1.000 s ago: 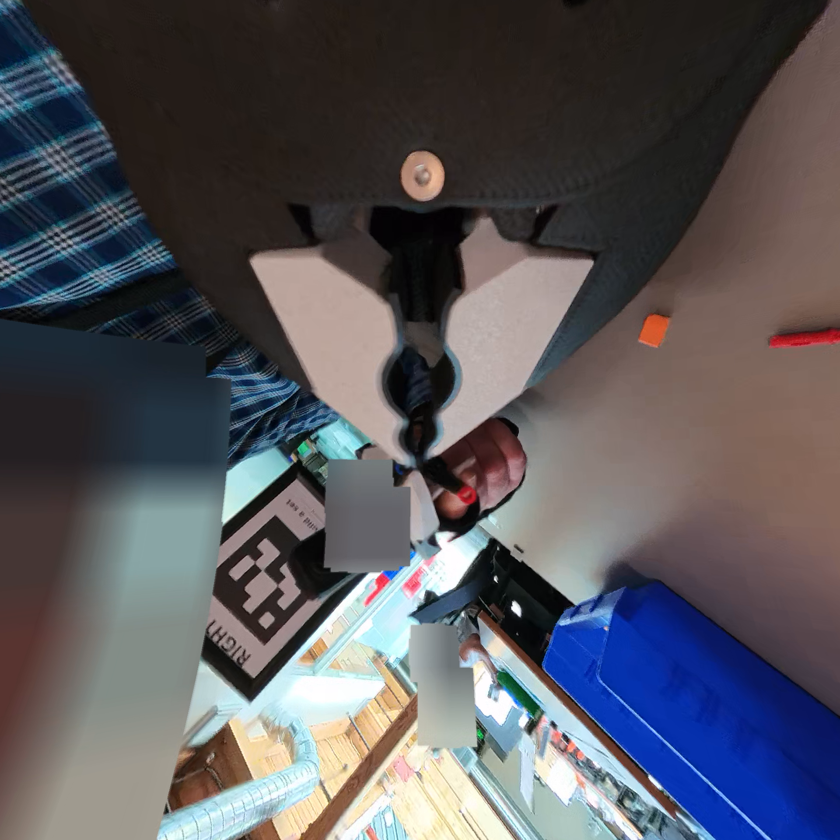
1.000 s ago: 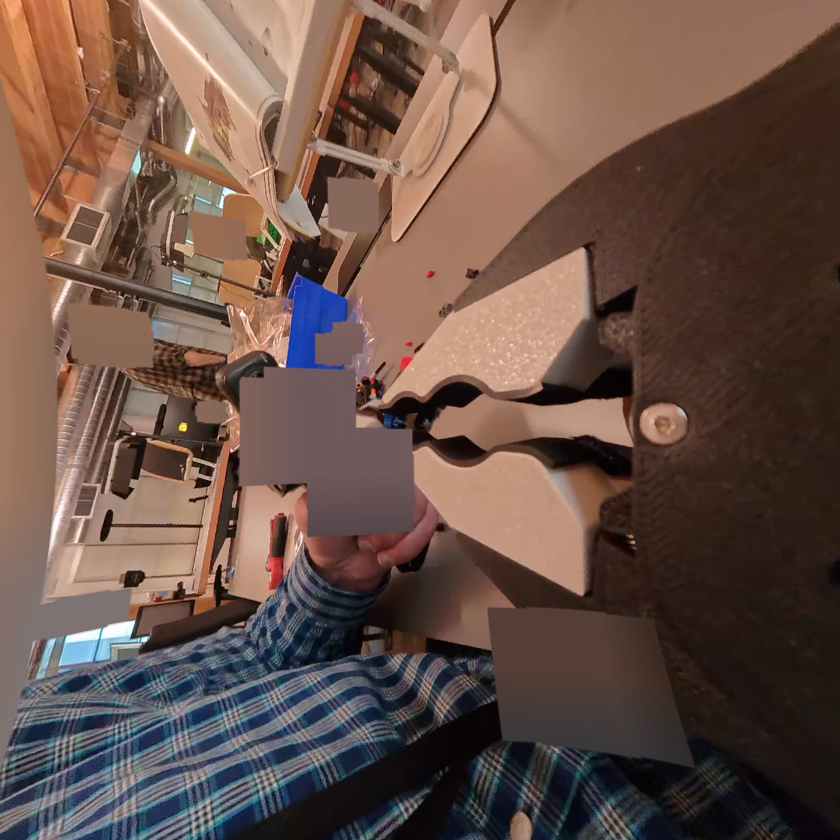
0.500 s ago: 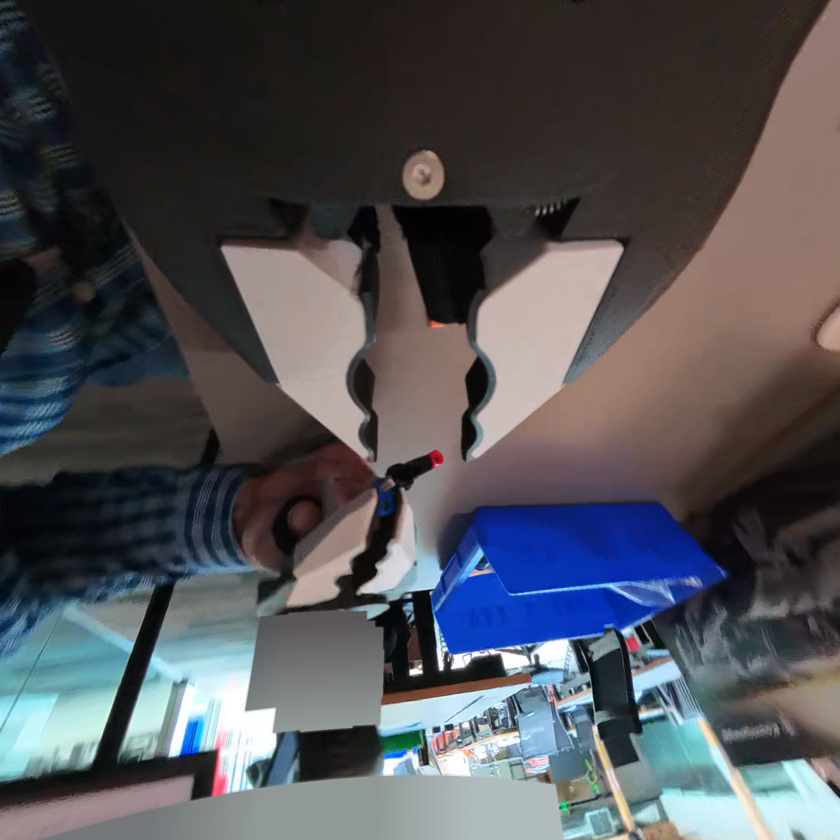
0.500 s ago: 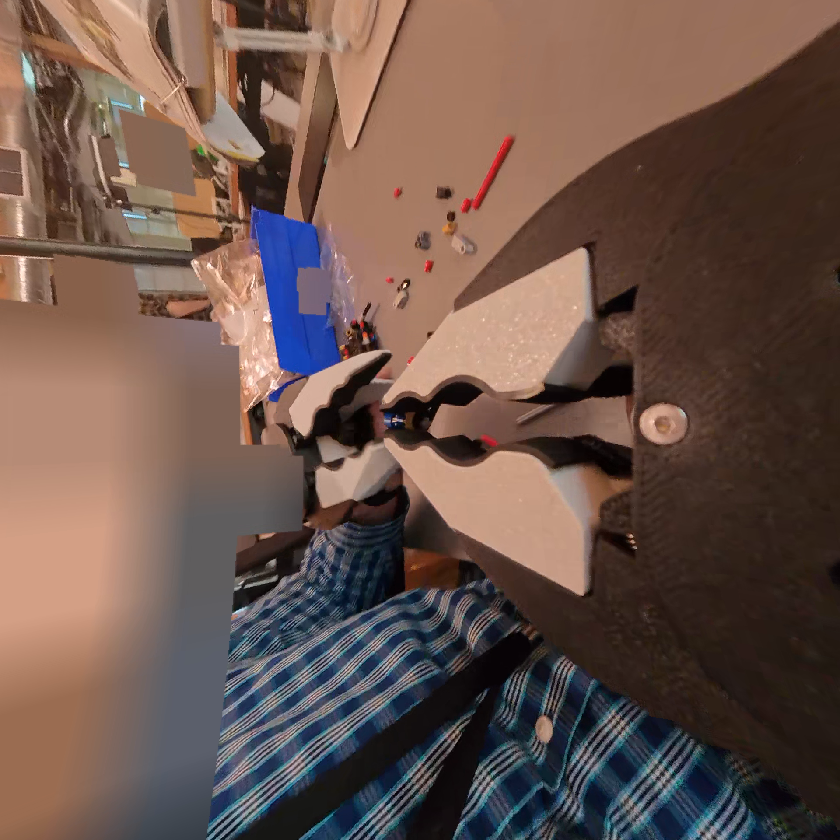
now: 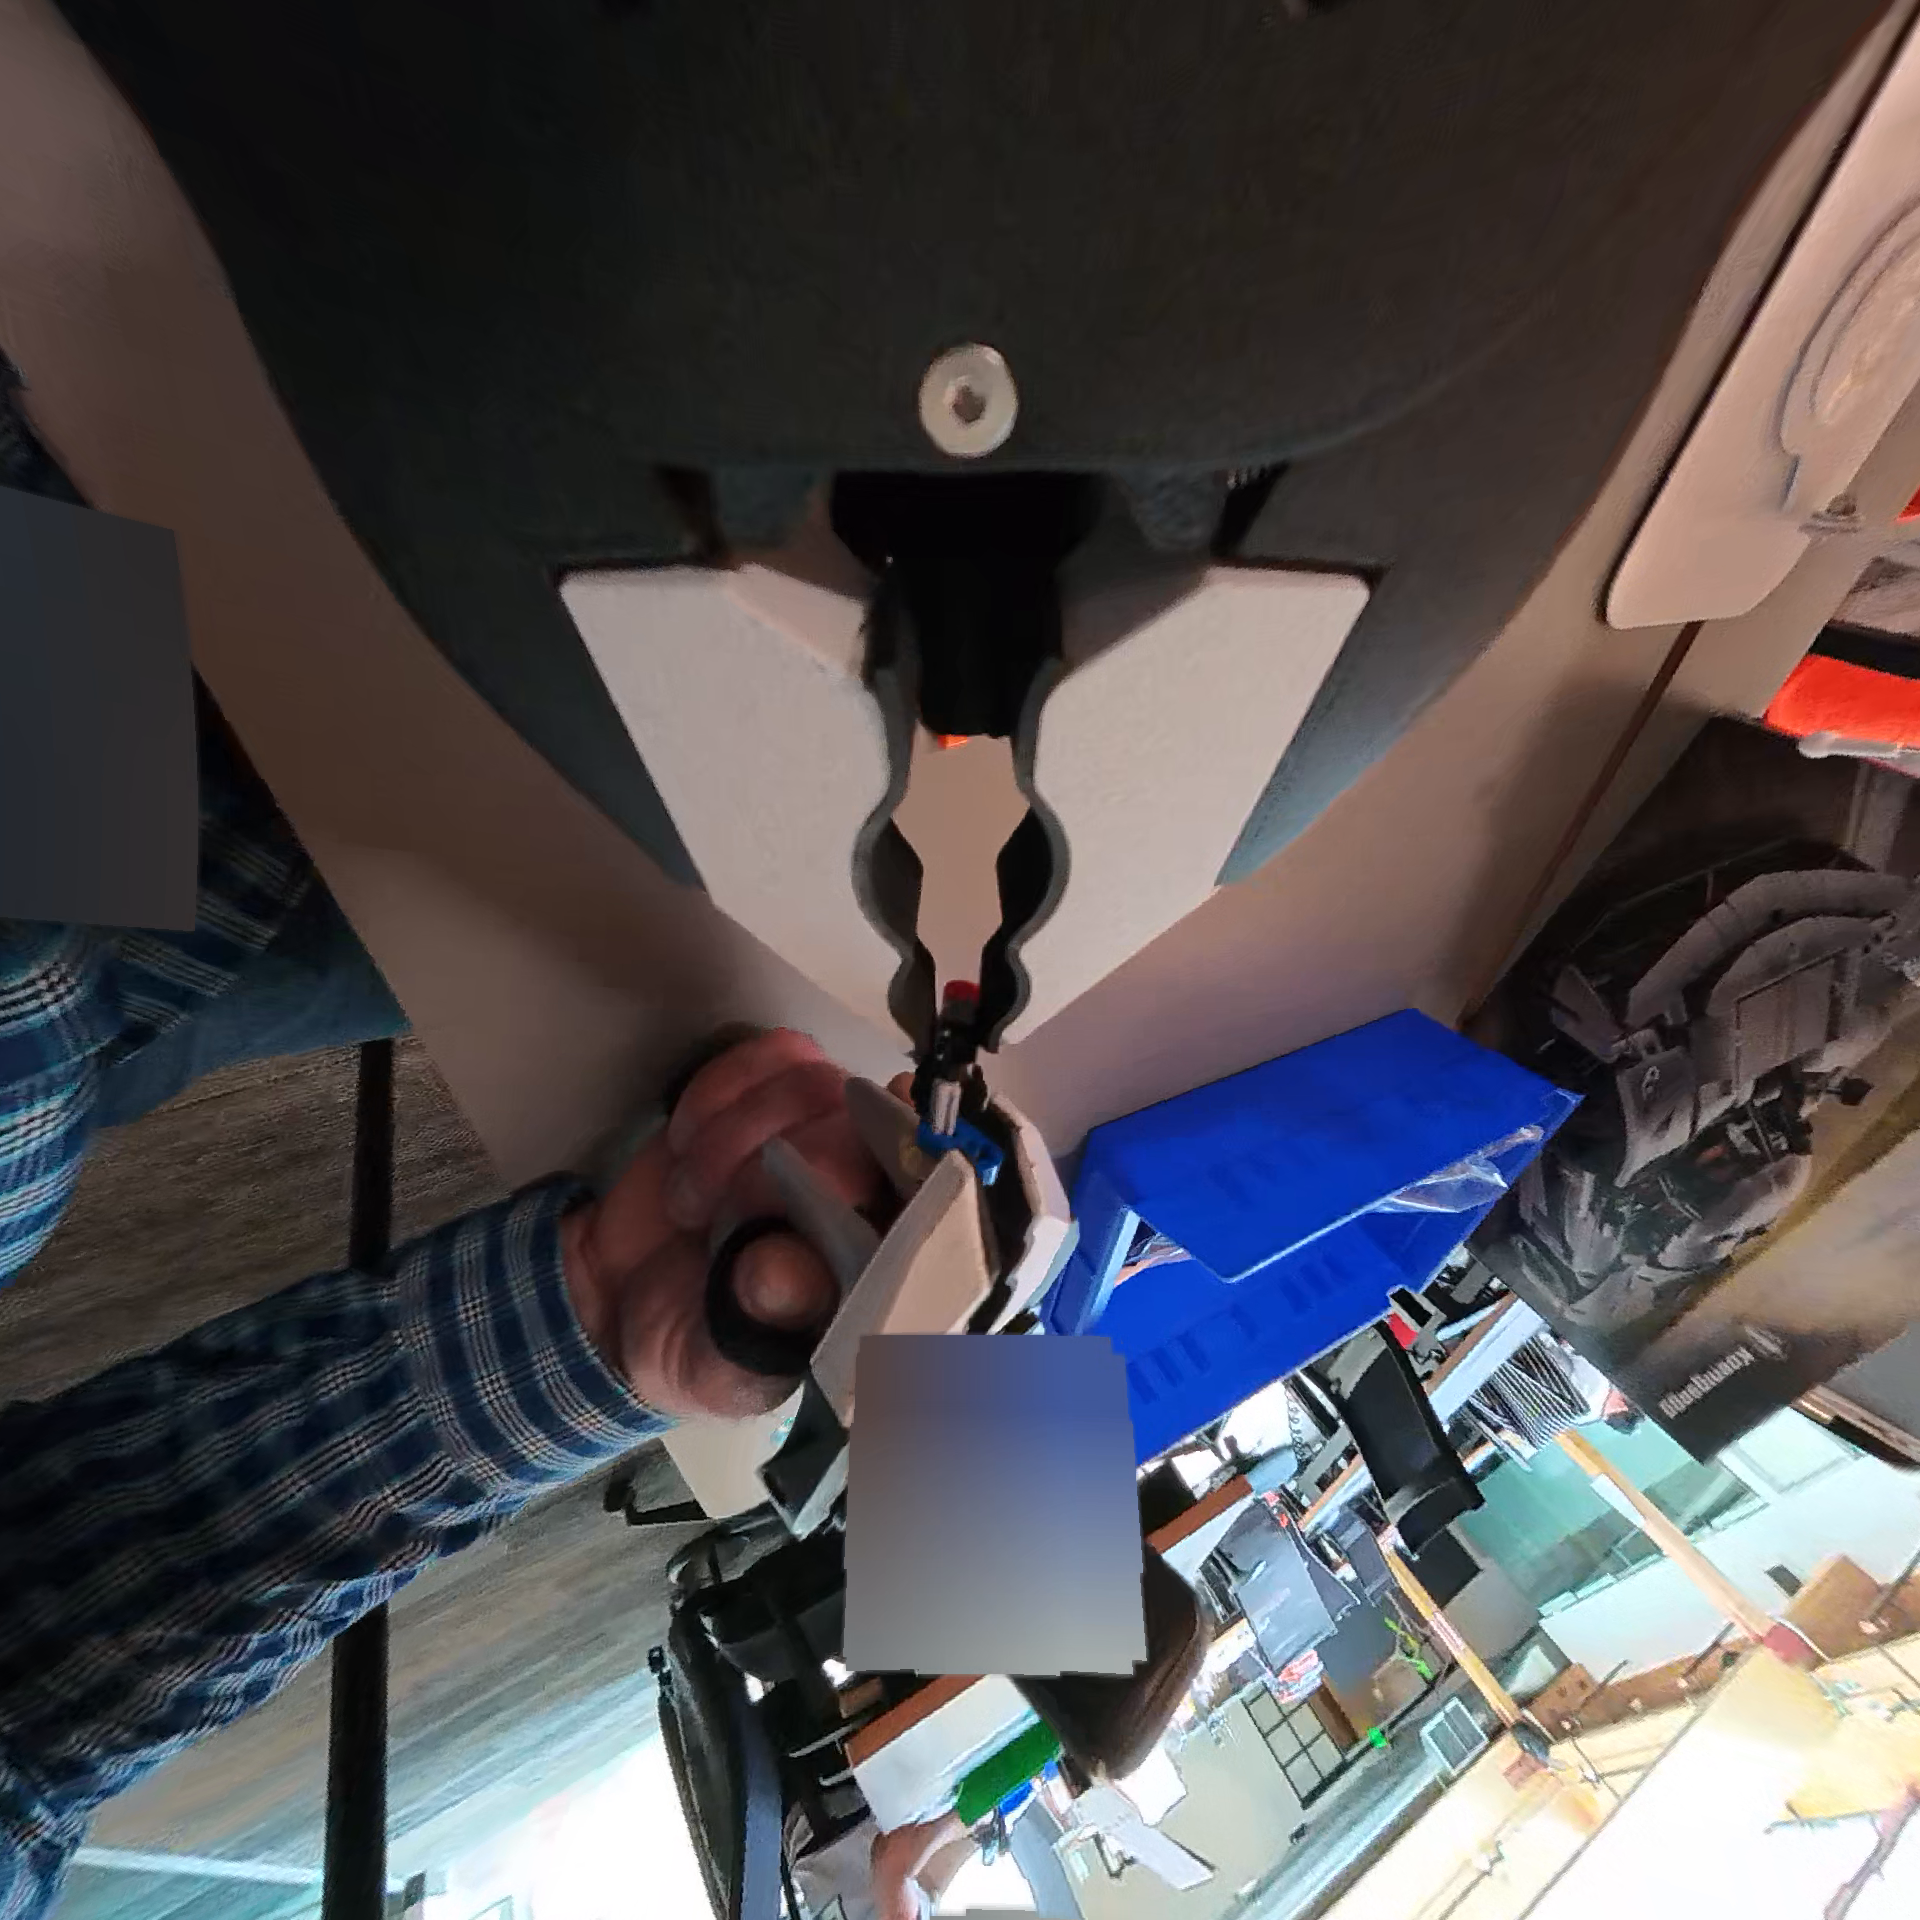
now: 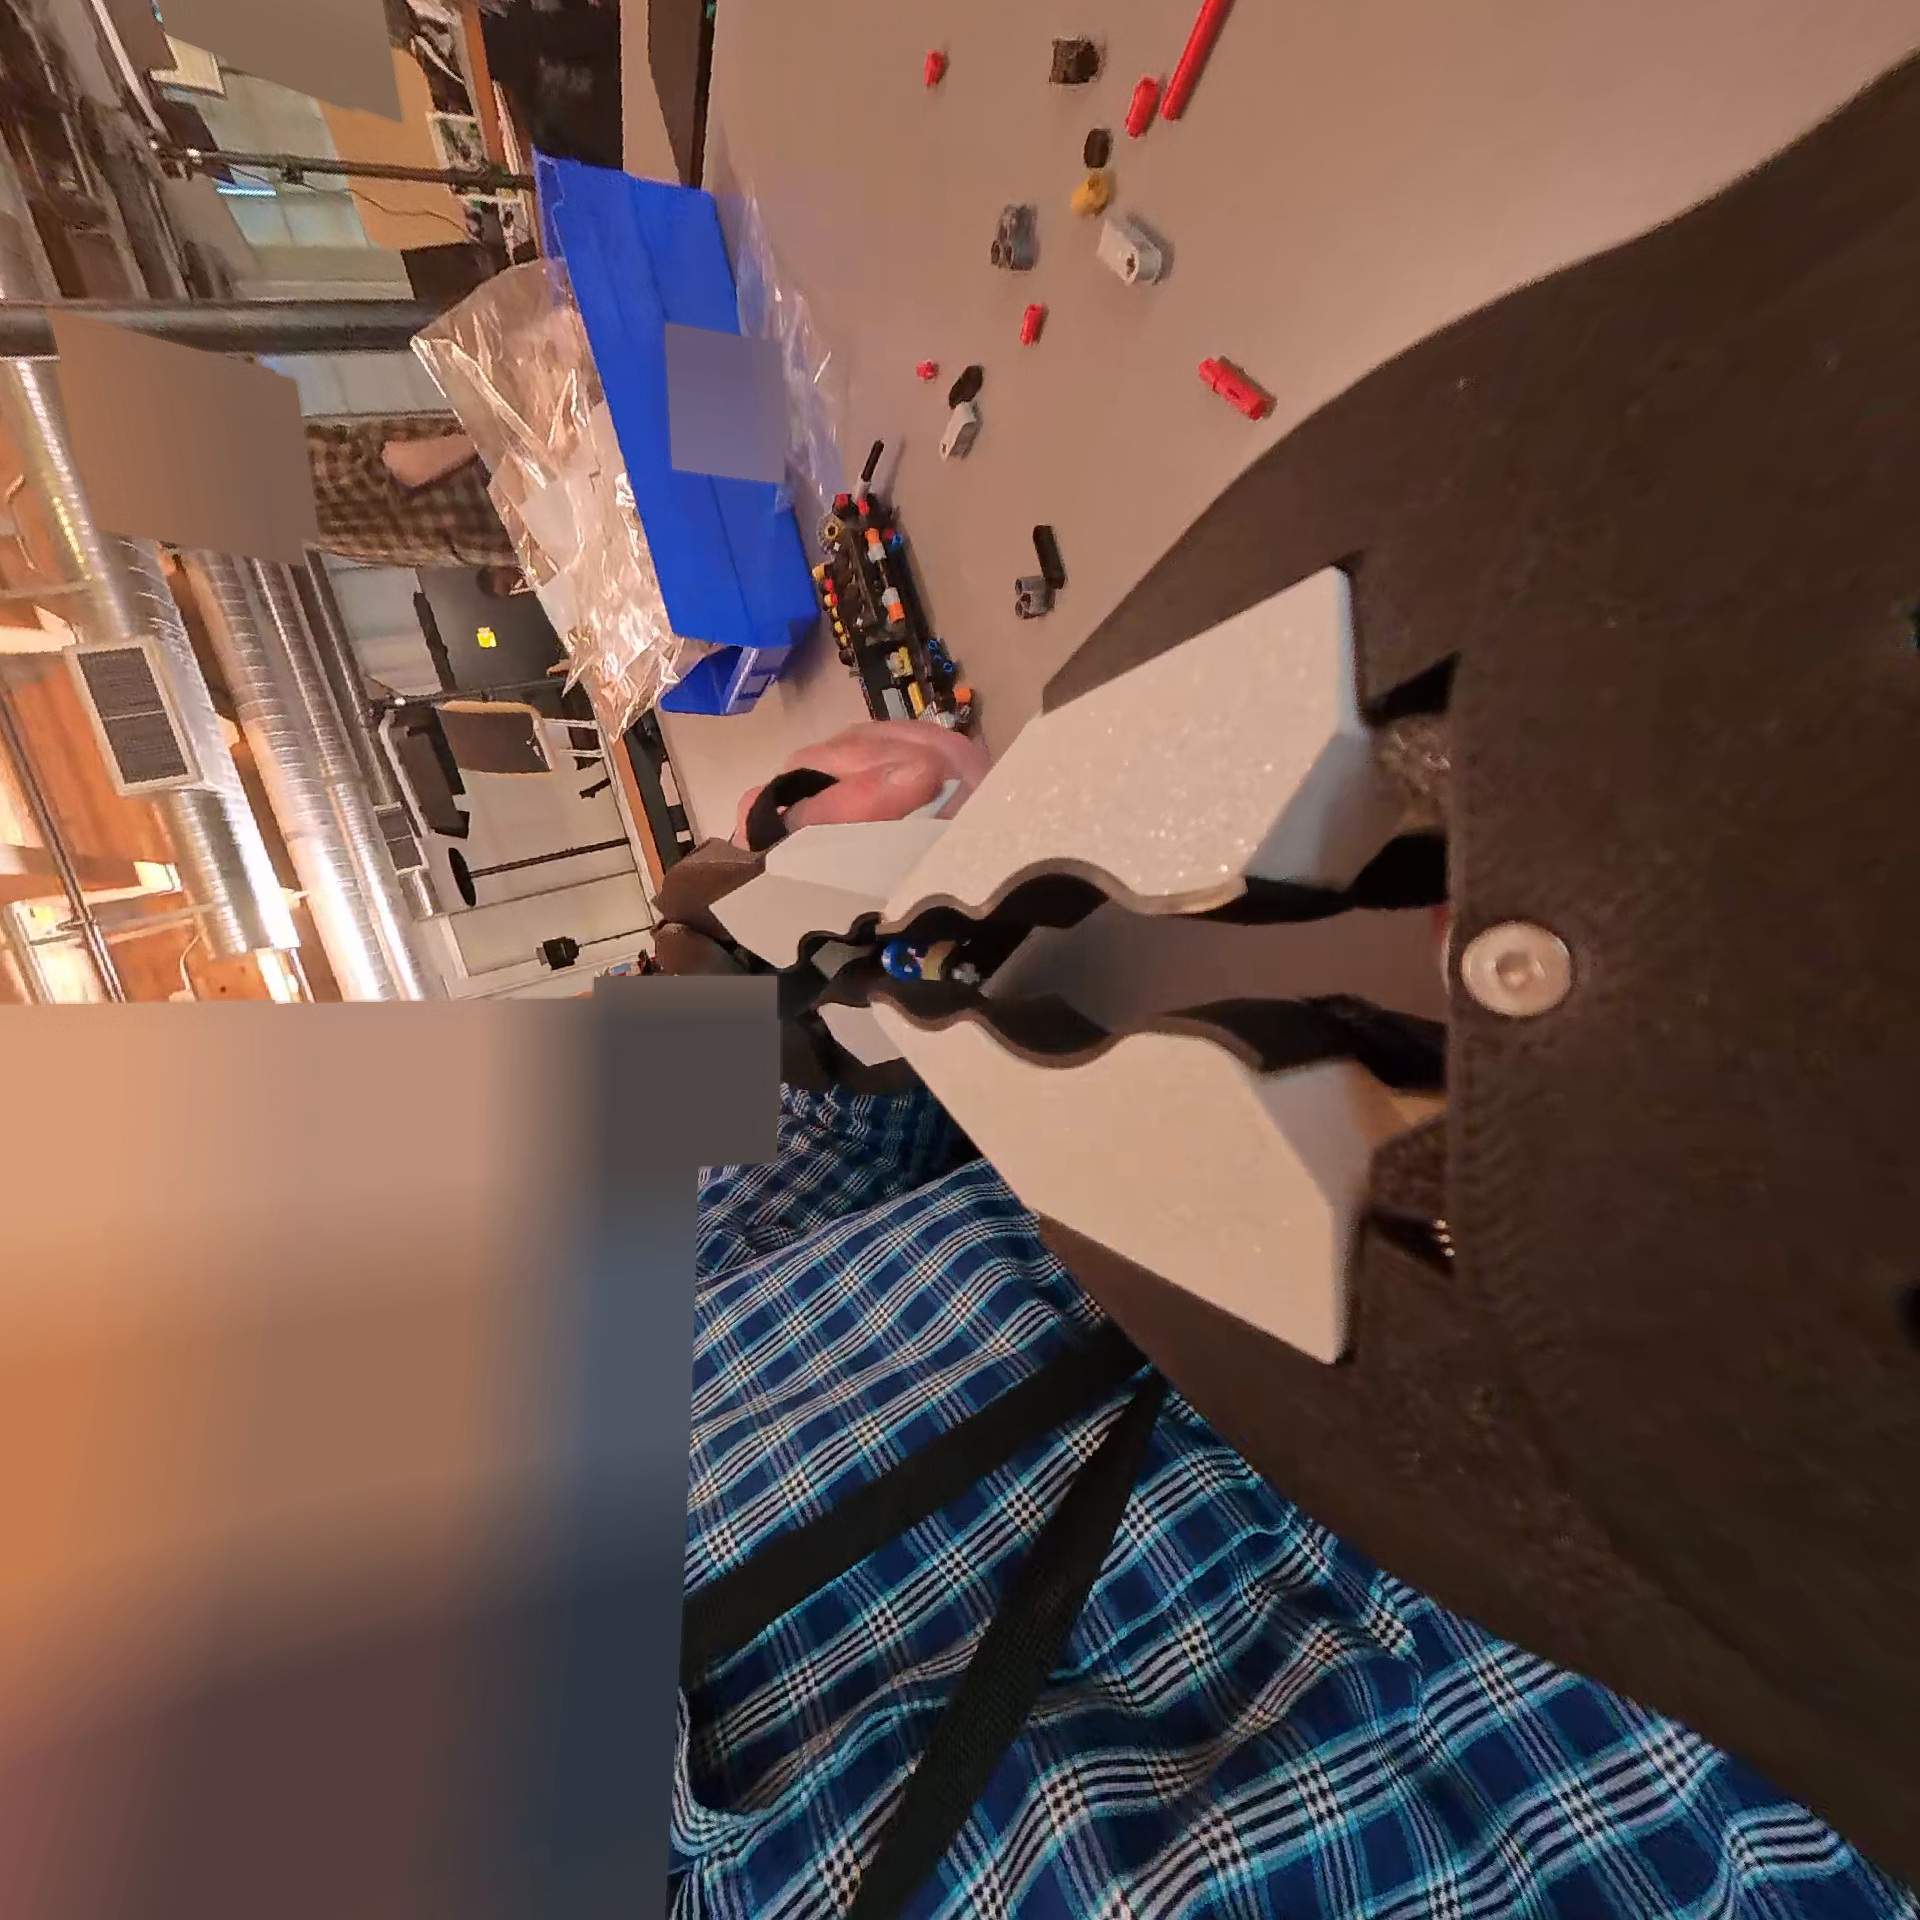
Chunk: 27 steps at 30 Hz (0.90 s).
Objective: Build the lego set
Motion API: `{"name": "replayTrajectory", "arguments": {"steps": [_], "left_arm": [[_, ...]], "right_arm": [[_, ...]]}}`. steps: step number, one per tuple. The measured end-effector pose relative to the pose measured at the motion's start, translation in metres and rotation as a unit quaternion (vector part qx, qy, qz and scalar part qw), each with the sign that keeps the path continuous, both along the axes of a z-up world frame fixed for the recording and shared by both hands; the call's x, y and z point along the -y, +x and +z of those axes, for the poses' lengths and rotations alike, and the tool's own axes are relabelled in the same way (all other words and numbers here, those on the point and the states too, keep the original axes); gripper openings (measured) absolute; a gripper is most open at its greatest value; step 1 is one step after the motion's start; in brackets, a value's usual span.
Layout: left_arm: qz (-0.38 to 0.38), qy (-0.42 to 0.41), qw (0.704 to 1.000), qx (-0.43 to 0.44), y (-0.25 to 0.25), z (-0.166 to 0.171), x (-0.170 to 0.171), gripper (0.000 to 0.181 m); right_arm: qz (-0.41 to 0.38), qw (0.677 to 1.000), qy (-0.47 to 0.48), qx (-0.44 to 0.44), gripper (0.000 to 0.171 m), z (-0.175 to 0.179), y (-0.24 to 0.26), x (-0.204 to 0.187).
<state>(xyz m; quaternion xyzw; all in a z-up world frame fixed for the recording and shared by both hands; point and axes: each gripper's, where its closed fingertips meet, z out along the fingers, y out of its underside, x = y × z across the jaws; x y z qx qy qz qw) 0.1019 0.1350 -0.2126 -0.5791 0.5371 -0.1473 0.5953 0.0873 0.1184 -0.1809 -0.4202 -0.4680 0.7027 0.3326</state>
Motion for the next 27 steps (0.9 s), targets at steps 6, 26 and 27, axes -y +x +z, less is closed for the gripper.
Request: {"name": "replayTrajectory", "arguments": {"steps": [6,26,27], "left_arm": [[-0.011,-0.047,0.998,0.037,0.003,0.003,0.003,0.008],[0.012,-0.123,0.992,-0.013,0.0,-0.024,-0.007,0.006],[0.013,-0.131,0.991,-0.012,-0.001,-0.026,-0.008,0.006]], "right_arm": [[0.012,1.0,-0.002,-0.015,0.003,0.005,0.003,0.003],[-0.091,0.985,0.116,0.086,0.029,-0.019,0.006,-0.024],[-0.102,0.98,0.137,0.106,0.029,-0.024,0.008,-0.027]]}}
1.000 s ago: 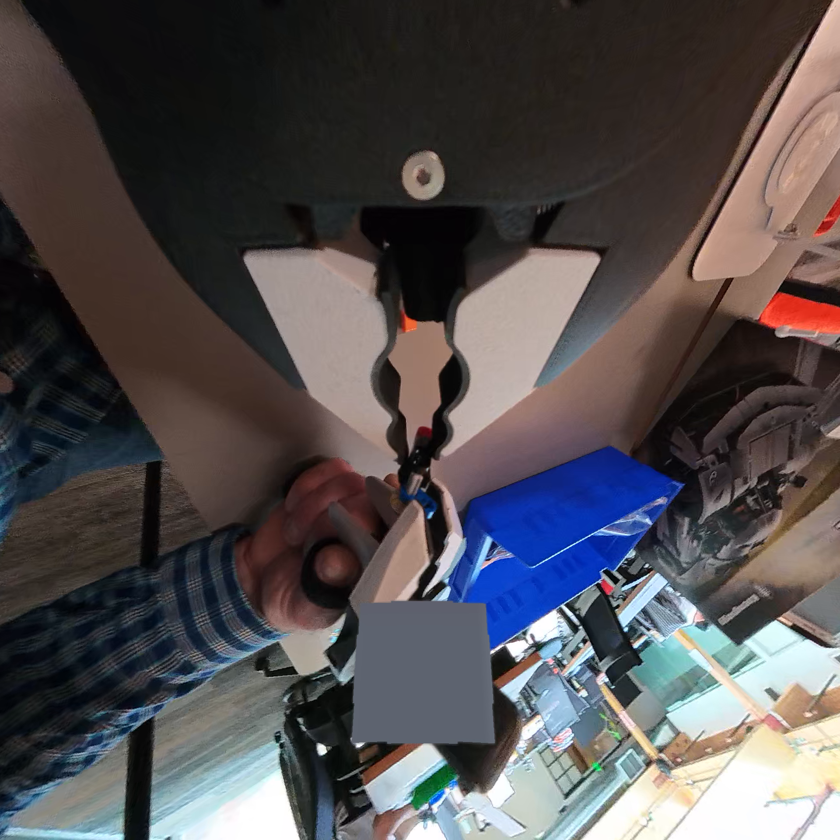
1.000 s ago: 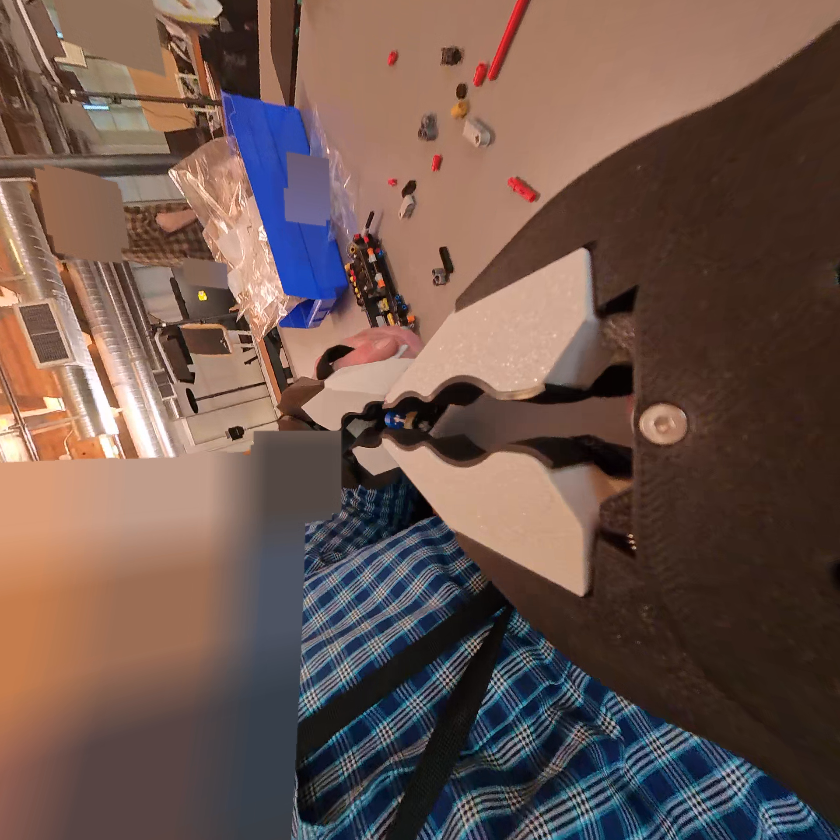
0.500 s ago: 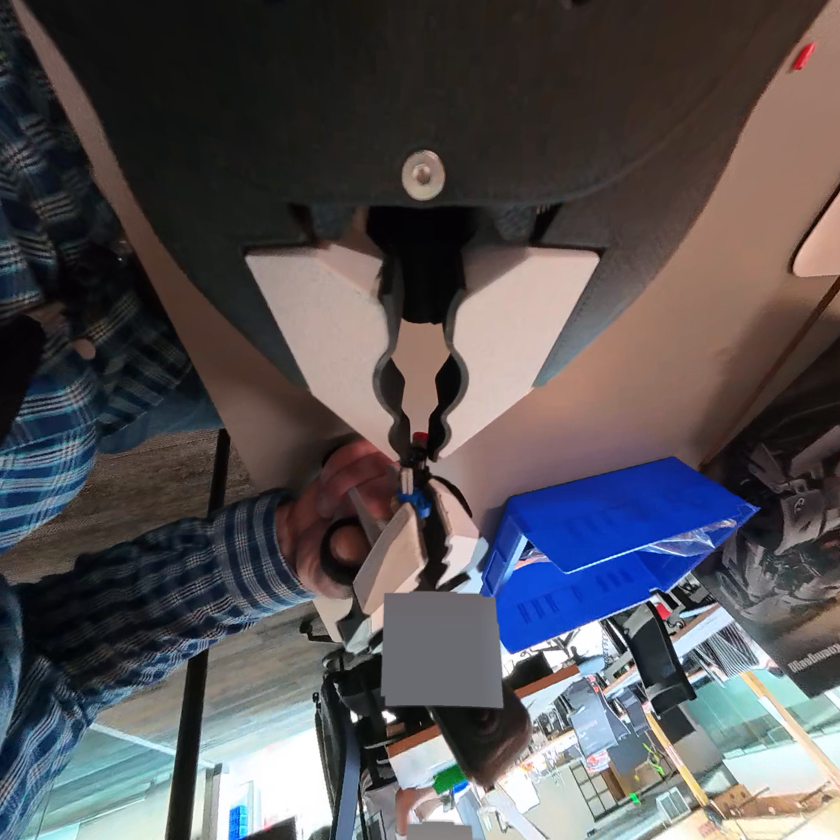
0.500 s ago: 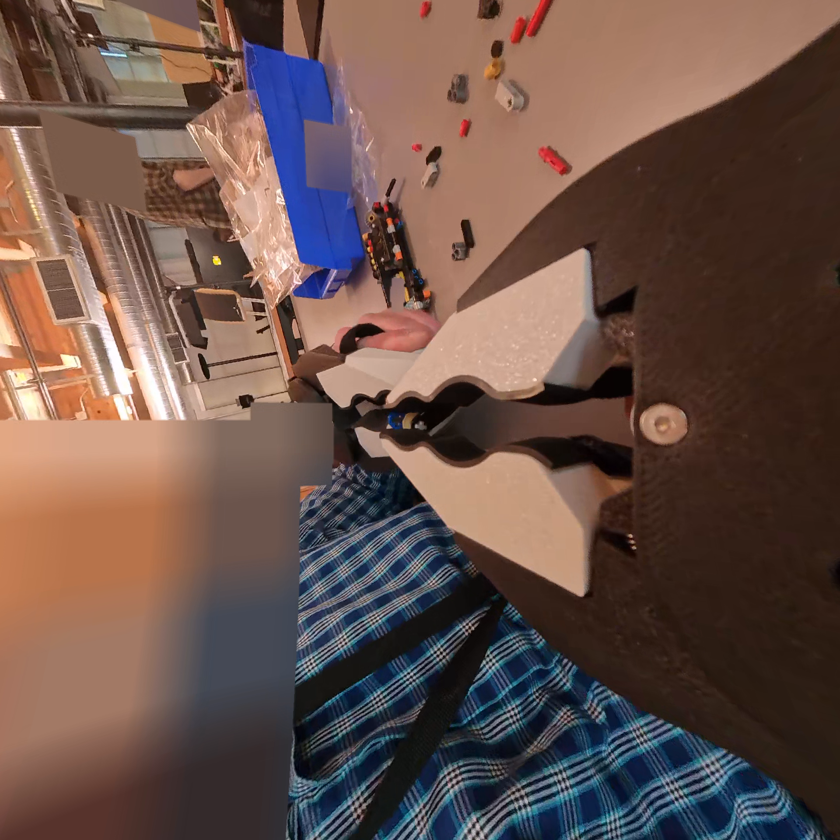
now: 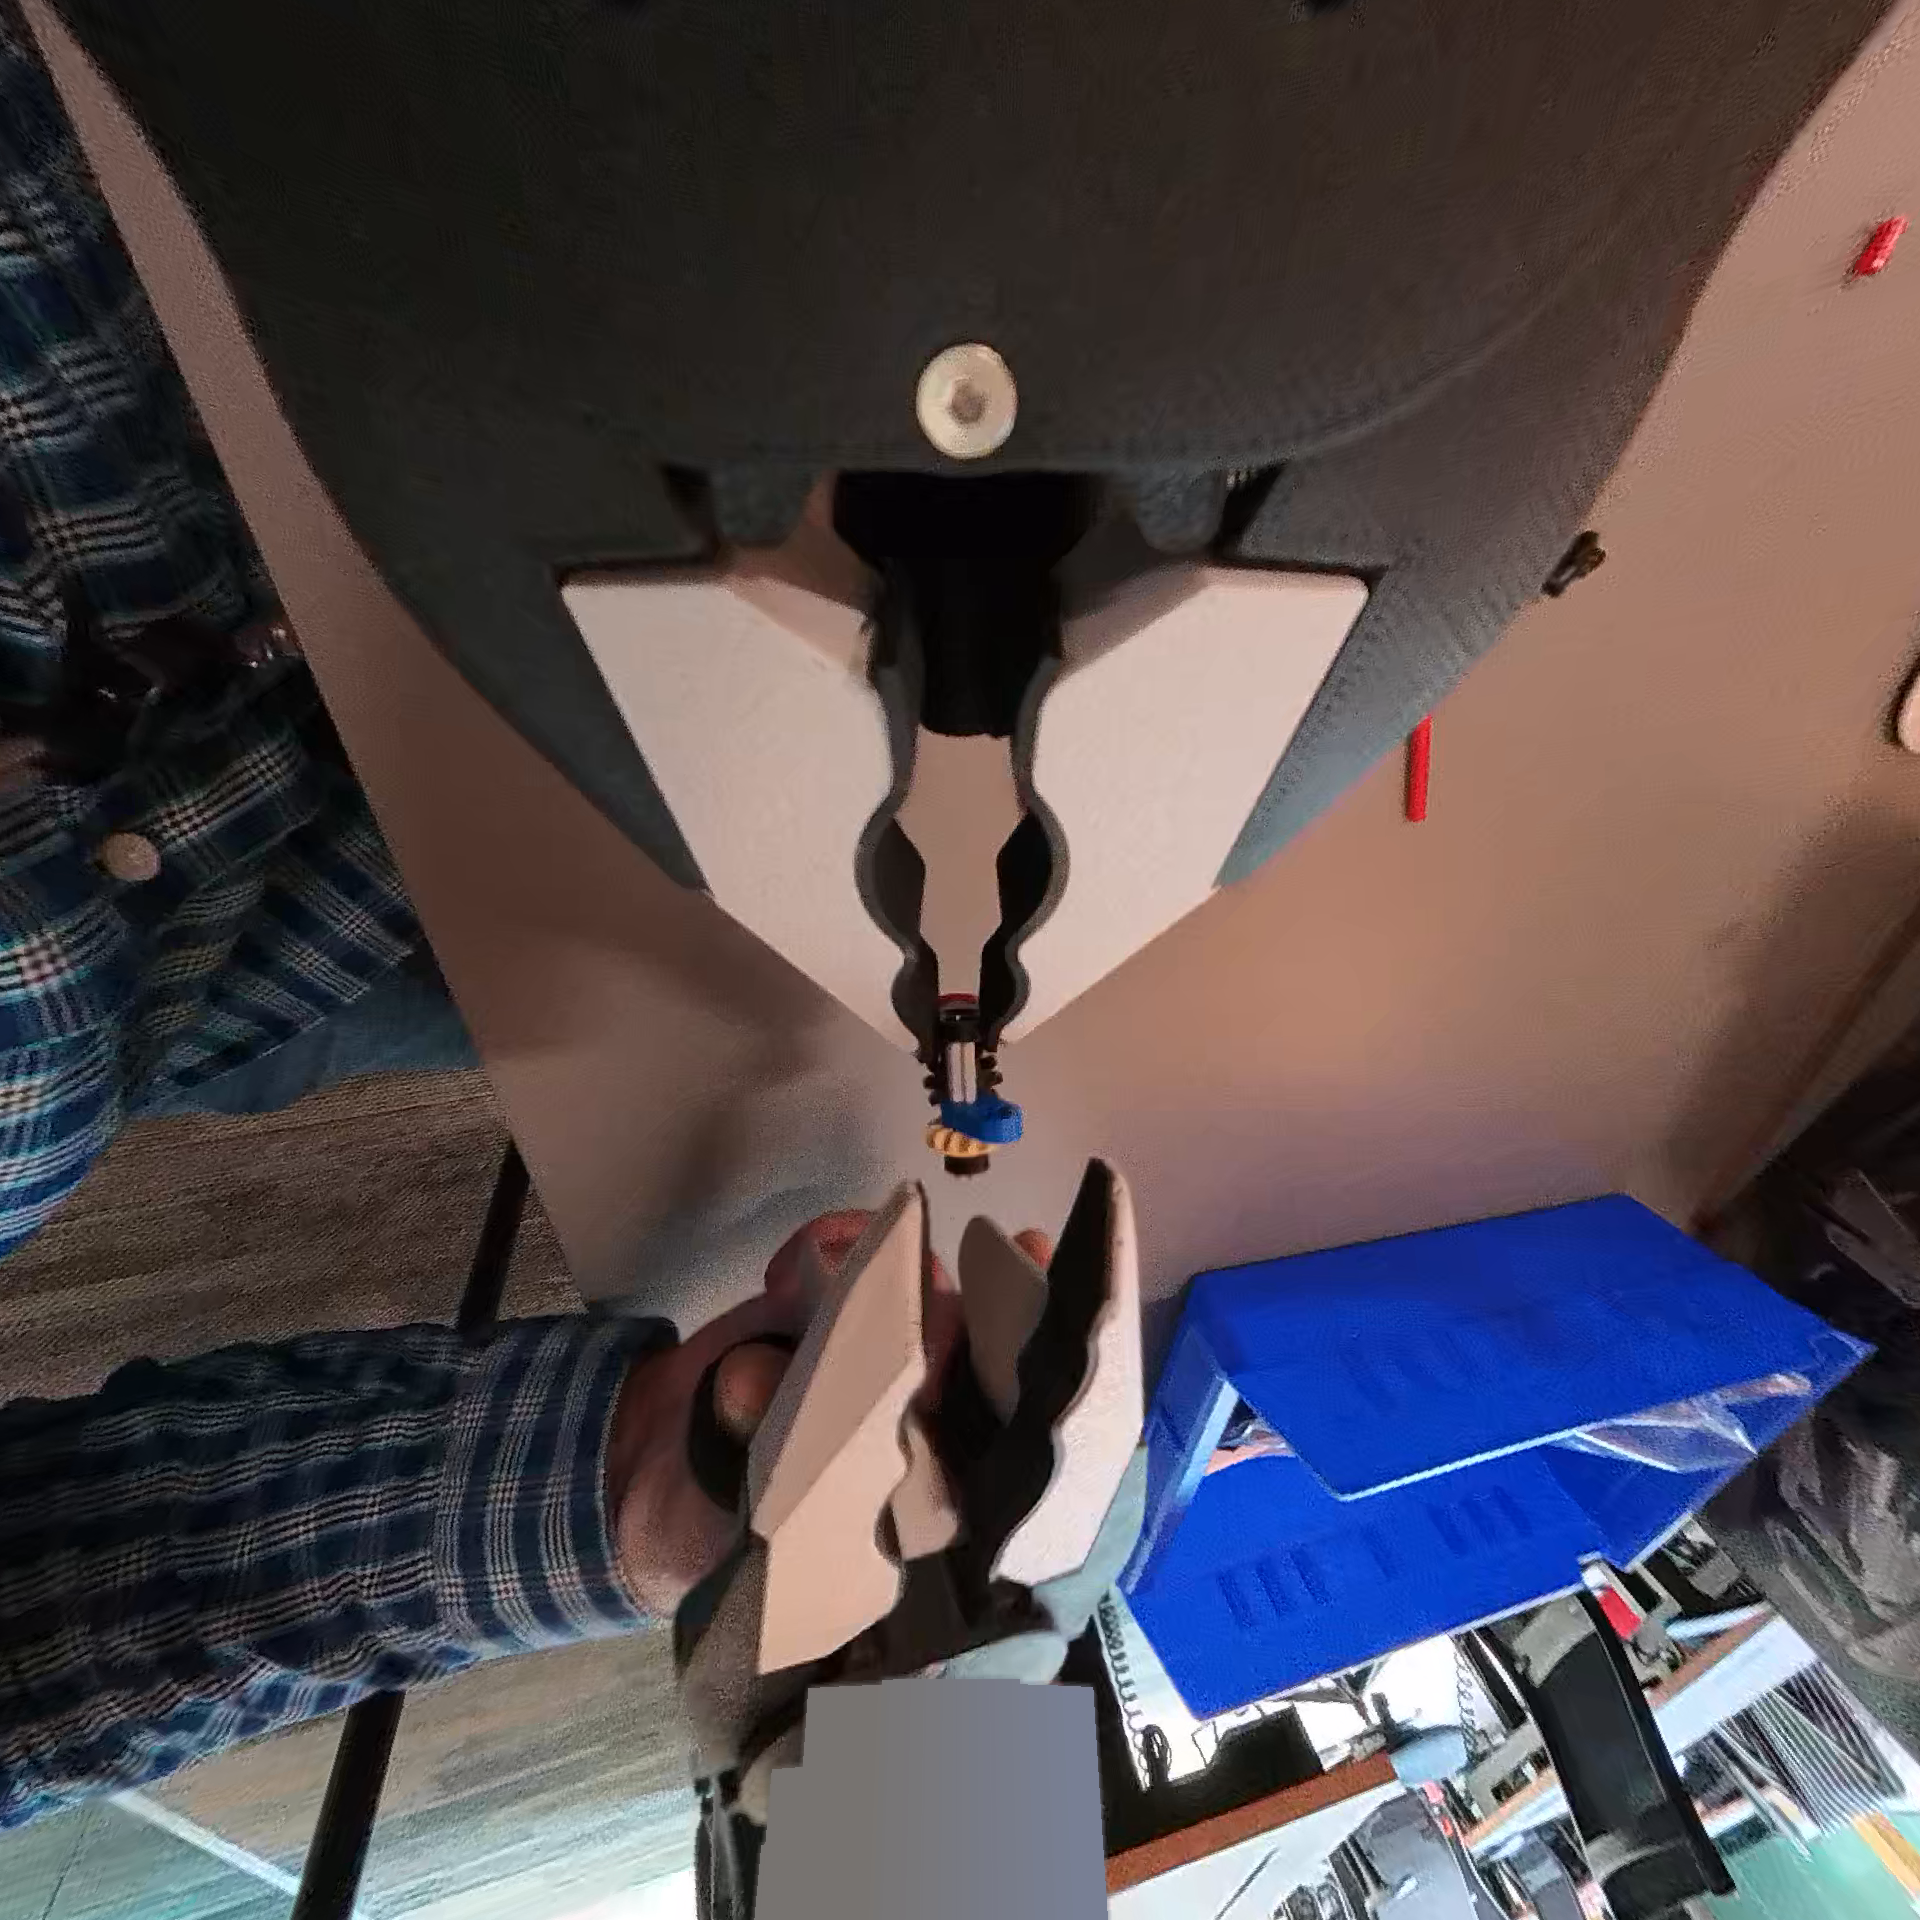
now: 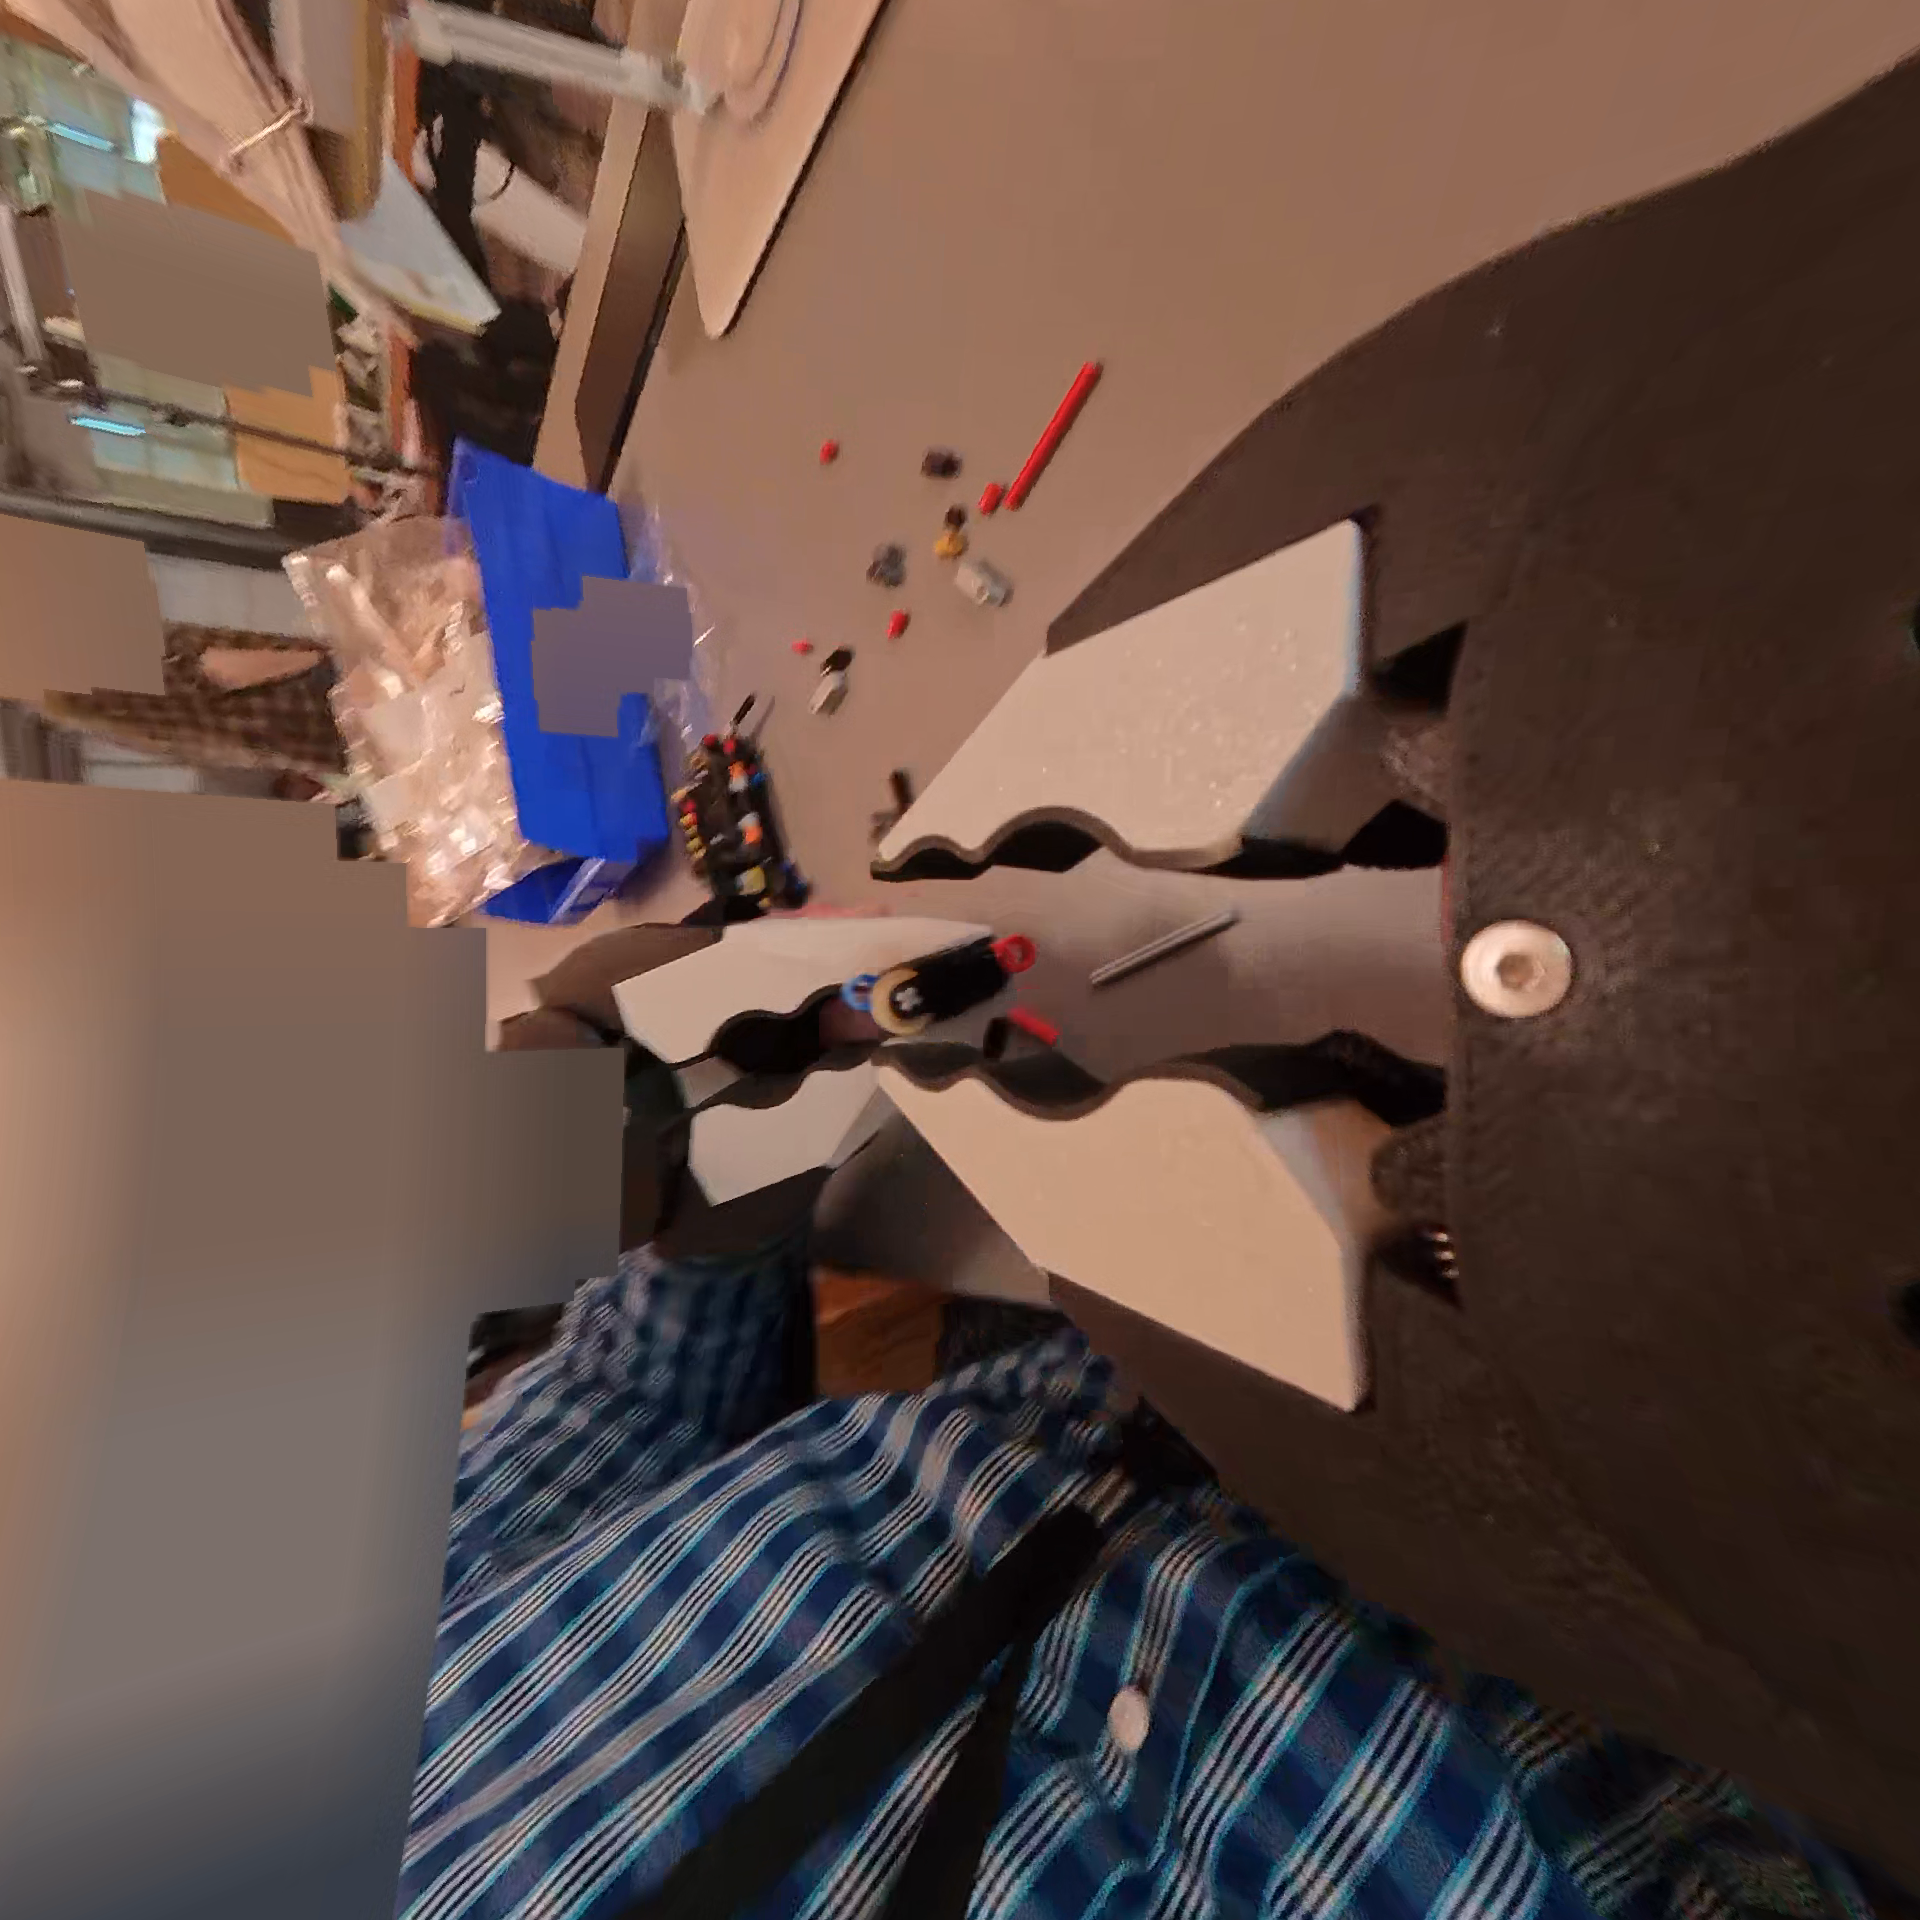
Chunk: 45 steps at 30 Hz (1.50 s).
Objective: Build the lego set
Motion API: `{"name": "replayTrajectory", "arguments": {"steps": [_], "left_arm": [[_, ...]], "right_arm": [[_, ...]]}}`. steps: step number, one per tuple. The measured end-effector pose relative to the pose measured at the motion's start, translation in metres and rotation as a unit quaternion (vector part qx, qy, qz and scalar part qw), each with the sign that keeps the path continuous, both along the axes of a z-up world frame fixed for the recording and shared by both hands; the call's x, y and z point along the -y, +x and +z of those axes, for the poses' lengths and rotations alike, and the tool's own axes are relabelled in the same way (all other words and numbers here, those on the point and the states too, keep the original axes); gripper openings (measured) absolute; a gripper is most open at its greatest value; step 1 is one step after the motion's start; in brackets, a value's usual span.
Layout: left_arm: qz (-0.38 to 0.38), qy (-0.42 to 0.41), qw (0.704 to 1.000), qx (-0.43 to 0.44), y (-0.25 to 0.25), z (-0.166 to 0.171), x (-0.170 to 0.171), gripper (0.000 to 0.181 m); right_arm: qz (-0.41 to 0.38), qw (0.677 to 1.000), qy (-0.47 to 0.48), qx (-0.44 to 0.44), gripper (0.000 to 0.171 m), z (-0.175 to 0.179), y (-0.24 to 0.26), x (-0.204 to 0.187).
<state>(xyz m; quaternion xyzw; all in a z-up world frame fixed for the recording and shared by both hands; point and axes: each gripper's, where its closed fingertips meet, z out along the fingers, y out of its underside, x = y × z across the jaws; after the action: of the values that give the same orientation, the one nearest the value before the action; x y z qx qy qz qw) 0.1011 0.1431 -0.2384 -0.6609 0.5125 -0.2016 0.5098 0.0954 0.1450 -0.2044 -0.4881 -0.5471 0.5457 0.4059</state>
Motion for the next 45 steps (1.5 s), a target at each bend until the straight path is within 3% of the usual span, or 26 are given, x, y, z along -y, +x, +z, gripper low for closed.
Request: {"name": "replayTrajectory", "arguments": {"steps": [5,9,13,21,26,36,45], "left_arm": [[0.001,-0.065,0.996,0.057,0.002,0.002,-0.002,0.006],[-0.003,-0.114,0.988,0.101,0.006,0.004,0.0,0.006],[-0.009,-0.144,0.981,0.127,0.009,0.005,0.001,0.007],[-0.01,-0.106,0.988,0.114,0.003,0.013,-0.004,0.027],[-0.031,-0.113,0.989,0.085,0.005,0.007,0.002,0.017],[-0.034,-0.133,0.988,0.065,0.003,0.003,0.004,0.015],[-0.005,-0.038,0.998,-0.041,0.002,-0.008,0.0,0.013]], "right_arm": [[-0.036,0.996,0.06,0.055,0.027,-0.014,0.0,0.003],[-0.059,0.993,0.087,0.052,0.015,-0.013,-0.004,0.004],[-0.062,0.994,0.07,0.058,0.01,-0.012,-0.003,0.003],[-0.052,0.995,0.057,0.066,0.008,-0.016,0.001,0.003],[-0.049,0.99,0.098,0.09,0.008,-0.023,-0.001,0.003],[-0.069,0.959,0.234,0.144,0.007,-0.027,-0.001,0.005],[-0.081,0.953,0.238,0.171,0.007,-0.037,0.001,0.002]]}}
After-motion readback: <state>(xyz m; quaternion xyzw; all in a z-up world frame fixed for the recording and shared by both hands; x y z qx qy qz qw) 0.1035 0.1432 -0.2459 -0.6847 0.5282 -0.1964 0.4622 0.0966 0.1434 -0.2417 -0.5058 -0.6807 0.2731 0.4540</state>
